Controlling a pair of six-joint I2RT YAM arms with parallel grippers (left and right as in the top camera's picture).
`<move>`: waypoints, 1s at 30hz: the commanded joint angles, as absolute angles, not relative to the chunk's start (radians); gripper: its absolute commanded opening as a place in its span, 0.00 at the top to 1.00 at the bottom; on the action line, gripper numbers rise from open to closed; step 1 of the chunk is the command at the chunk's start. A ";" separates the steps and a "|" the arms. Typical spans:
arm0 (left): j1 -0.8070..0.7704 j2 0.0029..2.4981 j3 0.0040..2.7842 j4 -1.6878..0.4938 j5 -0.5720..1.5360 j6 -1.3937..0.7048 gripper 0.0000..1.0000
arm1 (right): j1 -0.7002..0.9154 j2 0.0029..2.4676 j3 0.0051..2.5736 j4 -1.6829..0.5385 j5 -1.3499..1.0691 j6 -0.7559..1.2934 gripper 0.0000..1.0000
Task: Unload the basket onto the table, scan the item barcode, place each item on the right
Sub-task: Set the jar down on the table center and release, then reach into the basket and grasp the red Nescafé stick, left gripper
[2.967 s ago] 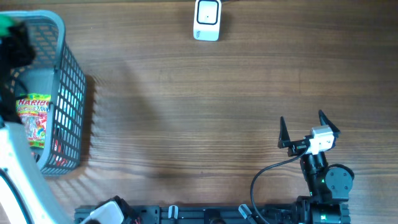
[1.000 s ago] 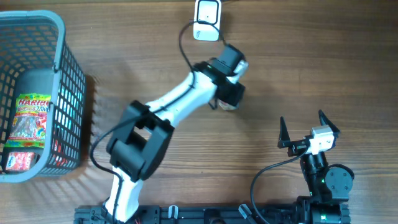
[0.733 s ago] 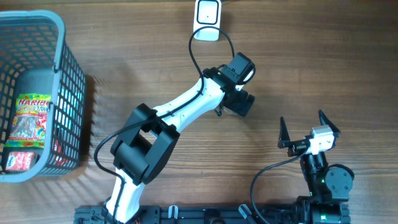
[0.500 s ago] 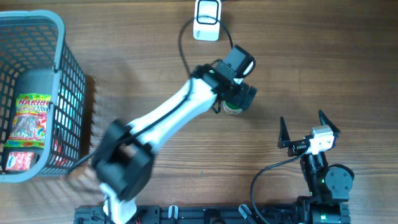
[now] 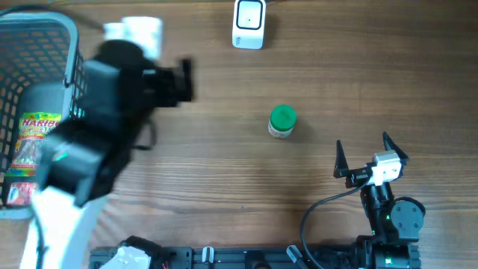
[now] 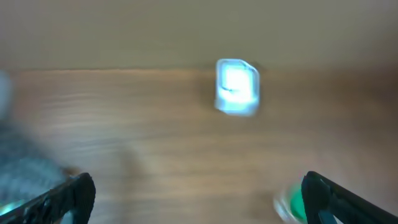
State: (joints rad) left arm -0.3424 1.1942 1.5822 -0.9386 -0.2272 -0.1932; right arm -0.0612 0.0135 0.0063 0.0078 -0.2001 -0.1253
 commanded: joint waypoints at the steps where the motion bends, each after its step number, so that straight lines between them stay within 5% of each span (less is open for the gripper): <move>1: -0.078 1.094 1.586 -0.944 -0.272 -0.372 0.00 | -0.056 0.007 0.005 0.013 -0.187 -0.131 0.00; 15: 0.562 1.168 1.556 -1.254 -0.184 -0.484 0.00 | -0.056 0.007 0.005 0.013 -0.187 -0.131 0.00; 30: 0.712 1.506 1.347 -1.162 -0.142 -0.340 0.01 | -0.056 0.007 0.005 0.013 -0.186 -0.131 0.00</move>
State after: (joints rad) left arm 0.7044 1.4311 1.3968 -1.1824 -0.1513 -0.4328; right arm -0.0612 0.0135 0.0063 0.0078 -0.2005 -0.1253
